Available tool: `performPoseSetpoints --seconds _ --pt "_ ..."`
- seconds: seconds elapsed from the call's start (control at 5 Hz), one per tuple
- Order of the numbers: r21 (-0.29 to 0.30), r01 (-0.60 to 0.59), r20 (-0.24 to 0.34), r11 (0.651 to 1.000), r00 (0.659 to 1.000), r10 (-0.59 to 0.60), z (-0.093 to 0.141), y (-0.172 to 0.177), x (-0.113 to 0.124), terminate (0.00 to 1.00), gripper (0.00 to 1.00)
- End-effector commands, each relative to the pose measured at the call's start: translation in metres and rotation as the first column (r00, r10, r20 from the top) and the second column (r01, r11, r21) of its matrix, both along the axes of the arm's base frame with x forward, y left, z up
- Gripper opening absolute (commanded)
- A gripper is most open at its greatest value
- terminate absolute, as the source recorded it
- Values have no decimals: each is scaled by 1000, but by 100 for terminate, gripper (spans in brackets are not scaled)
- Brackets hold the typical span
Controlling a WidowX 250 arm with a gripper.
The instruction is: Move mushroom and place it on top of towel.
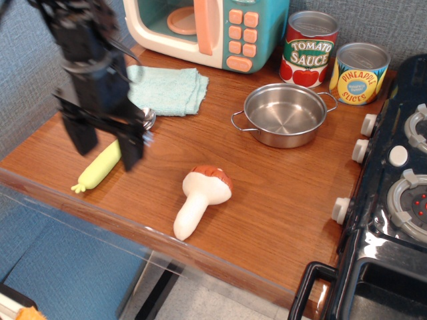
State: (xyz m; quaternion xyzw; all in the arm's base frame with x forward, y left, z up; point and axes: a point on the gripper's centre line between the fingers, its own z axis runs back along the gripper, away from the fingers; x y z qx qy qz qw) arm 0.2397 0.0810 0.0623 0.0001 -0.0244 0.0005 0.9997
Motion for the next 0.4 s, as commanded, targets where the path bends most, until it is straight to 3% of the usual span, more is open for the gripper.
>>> performPoseSetpoints --seconds 0.0,0.2 --pt "-16 43 50 999 998 -42 1 -43 -8 0 100" --pt "-40 28 59 999 998 -26 -14 -60 -12 0 100"
